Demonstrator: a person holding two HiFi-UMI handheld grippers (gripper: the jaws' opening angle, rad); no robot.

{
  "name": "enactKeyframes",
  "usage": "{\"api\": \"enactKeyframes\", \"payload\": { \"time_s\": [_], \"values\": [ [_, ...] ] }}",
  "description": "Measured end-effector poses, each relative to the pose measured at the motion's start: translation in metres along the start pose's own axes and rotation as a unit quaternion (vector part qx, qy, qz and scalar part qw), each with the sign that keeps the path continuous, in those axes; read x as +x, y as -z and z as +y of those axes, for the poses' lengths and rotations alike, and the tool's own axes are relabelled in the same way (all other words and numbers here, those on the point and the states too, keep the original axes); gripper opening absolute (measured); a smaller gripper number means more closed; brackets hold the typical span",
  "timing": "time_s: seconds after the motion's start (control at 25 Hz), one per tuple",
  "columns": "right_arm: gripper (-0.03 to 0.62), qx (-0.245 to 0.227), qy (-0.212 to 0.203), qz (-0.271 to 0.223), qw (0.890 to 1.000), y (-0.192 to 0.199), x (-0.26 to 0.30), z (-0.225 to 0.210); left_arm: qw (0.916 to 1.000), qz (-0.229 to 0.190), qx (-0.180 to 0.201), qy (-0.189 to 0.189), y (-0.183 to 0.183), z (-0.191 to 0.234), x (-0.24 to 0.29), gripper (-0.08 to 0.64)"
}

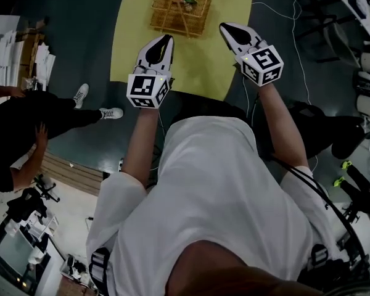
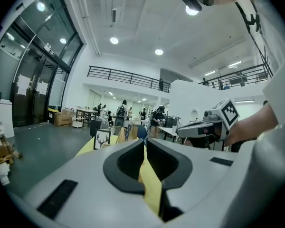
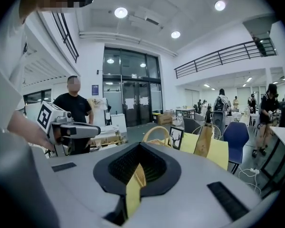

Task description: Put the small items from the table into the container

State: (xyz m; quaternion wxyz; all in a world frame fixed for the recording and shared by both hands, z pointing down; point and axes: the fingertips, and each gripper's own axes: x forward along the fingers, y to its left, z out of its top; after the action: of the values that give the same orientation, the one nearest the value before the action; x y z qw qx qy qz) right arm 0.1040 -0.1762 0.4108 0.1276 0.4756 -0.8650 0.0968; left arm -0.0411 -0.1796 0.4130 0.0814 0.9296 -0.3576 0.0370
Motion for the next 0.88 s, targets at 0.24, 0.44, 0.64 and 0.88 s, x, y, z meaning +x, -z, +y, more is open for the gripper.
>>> {"api": "enactKeyframes", "payload": {
  "time_s": [0.24, 0.44, 0.64, 0.88],
  "values": [
    [0.015, 0.006, -0.009, -0.023, 1.0, 0.008, -0.051, 0.014, 1.0, -0.003, -0.003, -0.007, 0.007, -0.041, -0.013, 0.009],
    [0.015, 0.004, -0.011, -0.03, 0.999, 0.02, -0.103, 0.026, 0.9997, -0.003, -0.013, -0.019, 0.008, -0.091, -0.036, 0.009],
    [0.015, -0.003, -0.023, -0.031, 0.999, 0.045, -0.168, 0.057, 0.9992, -0.013, -0.019, -0.034, 0.013, -0.154, -0.08, 0.008],
    [0.015, 0.0, -0.035, -0.032, 0.999, 0.049, -0.241, 0.096, 0.9978, -0.014, -0.03, -0.056, 0.005, -0.216, -0.142, 0.008]
  ]
}}
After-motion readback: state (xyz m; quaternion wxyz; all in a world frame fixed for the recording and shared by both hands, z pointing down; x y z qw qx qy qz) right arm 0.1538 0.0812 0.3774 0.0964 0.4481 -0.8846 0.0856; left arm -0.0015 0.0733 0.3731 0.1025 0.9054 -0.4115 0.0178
